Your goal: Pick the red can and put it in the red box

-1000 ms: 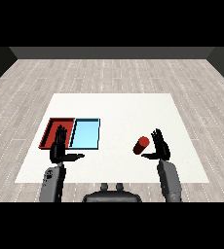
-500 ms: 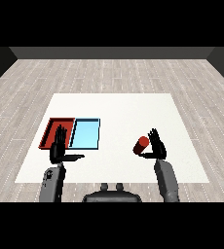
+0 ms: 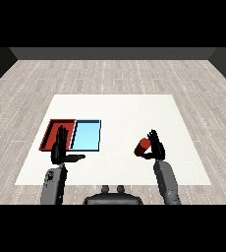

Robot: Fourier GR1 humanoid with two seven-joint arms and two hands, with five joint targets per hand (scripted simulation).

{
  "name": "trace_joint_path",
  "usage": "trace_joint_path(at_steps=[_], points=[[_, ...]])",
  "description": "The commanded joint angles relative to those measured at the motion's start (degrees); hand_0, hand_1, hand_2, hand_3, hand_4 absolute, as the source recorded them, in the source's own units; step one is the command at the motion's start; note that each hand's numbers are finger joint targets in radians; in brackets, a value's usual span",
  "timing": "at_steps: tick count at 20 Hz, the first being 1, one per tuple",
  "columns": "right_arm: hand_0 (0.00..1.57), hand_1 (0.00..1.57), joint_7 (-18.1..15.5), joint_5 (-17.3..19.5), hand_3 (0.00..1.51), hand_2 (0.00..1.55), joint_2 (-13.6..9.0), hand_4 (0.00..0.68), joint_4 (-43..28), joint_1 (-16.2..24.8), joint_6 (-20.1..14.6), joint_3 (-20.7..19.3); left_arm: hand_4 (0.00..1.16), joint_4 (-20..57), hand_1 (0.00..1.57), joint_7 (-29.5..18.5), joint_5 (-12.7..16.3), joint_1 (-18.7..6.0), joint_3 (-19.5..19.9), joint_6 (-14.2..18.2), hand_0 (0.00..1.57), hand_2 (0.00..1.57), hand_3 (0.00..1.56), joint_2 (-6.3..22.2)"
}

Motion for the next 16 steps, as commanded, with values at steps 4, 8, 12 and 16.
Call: trace_joint_path(at_steps=[4, 8, 12, 16], points=[[0.00, 0.00, -2.9, 0.7, 0.00, 0.00, -0.6, 0.000, 9.1, -7.6, -0.9, -0.5, 0.00, -2.2, 0.00, 3.0, 2.2, -0.7, 1.8, -1.3, 0.00, 0.00, 0.00, 2.0], [0.00, 0.00, -1.7, 0.3, 0.00, 0.00, -1.2, 0.000, 4.7, -3.1, -0.5, 0.8, 0.00, 4.6, 0.00, -3.4, 0.5, -1.2, 1.6, -0.7, 0.00, 0.00, 0.00, 0.7], [0.00, 0.00, -0.9, 0.0, 0.00, 0.00, -0.7, 0.000, 4.5, -3.6, -1.4, 0.9, 0.00, -3.0, 0.00, 0.6, -2.3, 1.7, -2.0, 2.2, 0.00, 0.00, 0.00, -1.2], [0.00, 0.00, 0.5, -1.2, 0.00, 0.00, -3.1, 0.000, 5.9, -4.3, 0.5, -0.1, 0.00, 0.8, 0.00, -1.7, 1.8, 1.2, 1.9, -2.2, 0.00, 0.00, 0.00, 1.8]])
